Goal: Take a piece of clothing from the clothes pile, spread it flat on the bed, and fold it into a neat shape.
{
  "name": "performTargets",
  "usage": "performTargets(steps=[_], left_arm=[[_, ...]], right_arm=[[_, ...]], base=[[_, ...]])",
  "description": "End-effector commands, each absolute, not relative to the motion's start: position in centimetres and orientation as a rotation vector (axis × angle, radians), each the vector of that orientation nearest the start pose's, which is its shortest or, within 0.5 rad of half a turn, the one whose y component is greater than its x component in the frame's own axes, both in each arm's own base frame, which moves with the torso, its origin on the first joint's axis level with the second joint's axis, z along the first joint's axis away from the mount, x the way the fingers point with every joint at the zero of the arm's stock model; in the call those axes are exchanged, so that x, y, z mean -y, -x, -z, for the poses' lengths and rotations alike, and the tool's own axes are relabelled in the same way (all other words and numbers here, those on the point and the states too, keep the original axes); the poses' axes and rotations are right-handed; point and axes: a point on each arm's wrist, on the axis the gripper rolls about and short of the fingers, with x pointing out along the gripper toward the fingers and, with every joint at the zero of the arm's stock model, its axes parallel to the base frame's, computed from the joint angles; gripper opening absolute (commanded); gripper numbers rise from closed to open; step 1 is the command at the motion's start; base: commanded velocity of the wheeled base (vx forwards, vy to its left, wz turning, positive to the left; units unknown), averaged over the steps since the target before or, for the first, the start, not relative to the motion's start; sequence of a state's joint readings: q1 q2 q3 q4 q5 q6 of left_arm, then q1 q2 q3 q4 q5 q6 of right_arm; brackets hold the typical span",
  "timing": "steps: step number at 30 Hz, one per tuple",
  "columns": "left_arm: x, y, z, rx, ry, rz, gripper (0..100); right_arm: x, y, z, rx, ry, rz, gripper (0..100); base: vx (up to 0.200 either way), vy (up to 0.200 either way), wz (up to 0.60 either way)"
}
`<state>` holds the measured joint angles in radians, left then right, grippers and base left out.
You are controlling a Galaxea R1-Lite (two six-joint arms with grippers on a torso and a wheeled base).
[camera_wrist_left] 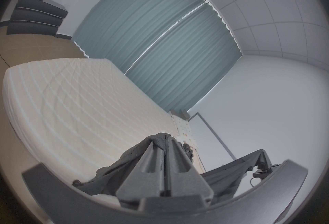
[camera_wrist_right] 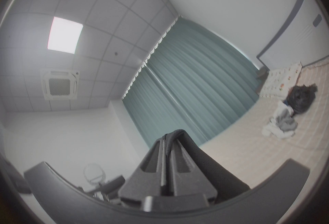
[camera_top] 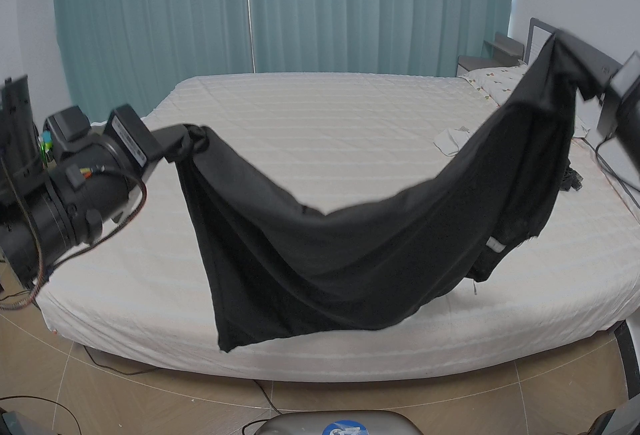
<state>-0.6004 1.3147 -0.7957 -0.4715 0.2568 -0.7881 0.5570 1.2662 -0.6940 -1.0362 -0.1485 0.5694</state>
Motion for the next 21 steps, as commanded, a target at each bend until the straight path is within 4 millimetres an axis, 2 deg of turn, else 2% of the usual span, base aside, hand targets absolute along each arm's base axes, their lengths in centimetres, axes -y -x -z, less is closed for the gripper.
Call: performTargets(steps=[1,3,4,5,6,7,9,10,11,13,14,21], left_arm=[[10.2,-21.3,-32.3,-0.055,0.8,0.223,0],[10.7,-23.2,-31.6,-0.11,0.783,0.184,0],[10.9,-23.7,-31.2,-0.124,0.784,0.175,0],[11.3,-24.8,-30.6,-0.146,0.796,0.16,0],[11.3,-24.9,-30.5,-0.148,0.797,0.157,0],[11.8,-26.4,-29.4,-0.183,0.817,0.133,0],[12.1,-28.0,-27.9,-0.225,0.825,0.099,0],[12.1,-28.0,-27.9,-0.225,0.825,0.099,0],[12.4,-29.6,-26.2,-0.265,0.817,0.065,0],[12.5,-30.1,-25.7,-0.277,0.812,0.053,0],[12.4,-31.3,-24.5,-0.299,0.804,0.025,0],[12.2,-34.4,-21.8,-0.346,0.792,-0.015,0]], right_arm=[[-7.5,-19.8,-40.6,0.581,-0.744,-0.385,0],[-7.8,-23.2,-41.5,0.537,-0.722,-0.331,0],[-8.0,-24.2,-41.3,0.511,-0.716,-0.318,0],[-8.6,-26.2,-40.6,0.459,-0.704,-0.298,0],[-8.7,-26.6,-40.4,0.448,-0.702,-0.295,0],[-9.7,-29.7,-38.8,0.396,-0.686,-0.267,0],[-10.6,-32.8,-36.7,0.367,-0.673,-0.229,0],[-10.6,-32.8,-36.7,0.367,-0.673,-0.229,0],[-11.2,-35.3,-35.0,0.363,-0.66,-0.208,0],[-11.3,-36.0,-34.6,0.37,-0.654,-0.202,0],[-11.4,-37.7,-33.4,0.379,-0.643,-0.189,0],[-12.3,-41.4,-28.3,0.306,-0.621,-0.164,0]], base=[[0.0,0.0,0.0],[0.0,0.0,0.0],[0.0,0.0,0.0],[0.0,0.0,0.0],[0.0,0.0,0.0],[0.0,0.0,0.0],[0.0,0.0,0.0],[0.0,0.0,0.0],[0.0,0.0,0.0],[0.0,0.0,0.0],[0.0,0.0,0.0],[0.2,0.0,0.0]])
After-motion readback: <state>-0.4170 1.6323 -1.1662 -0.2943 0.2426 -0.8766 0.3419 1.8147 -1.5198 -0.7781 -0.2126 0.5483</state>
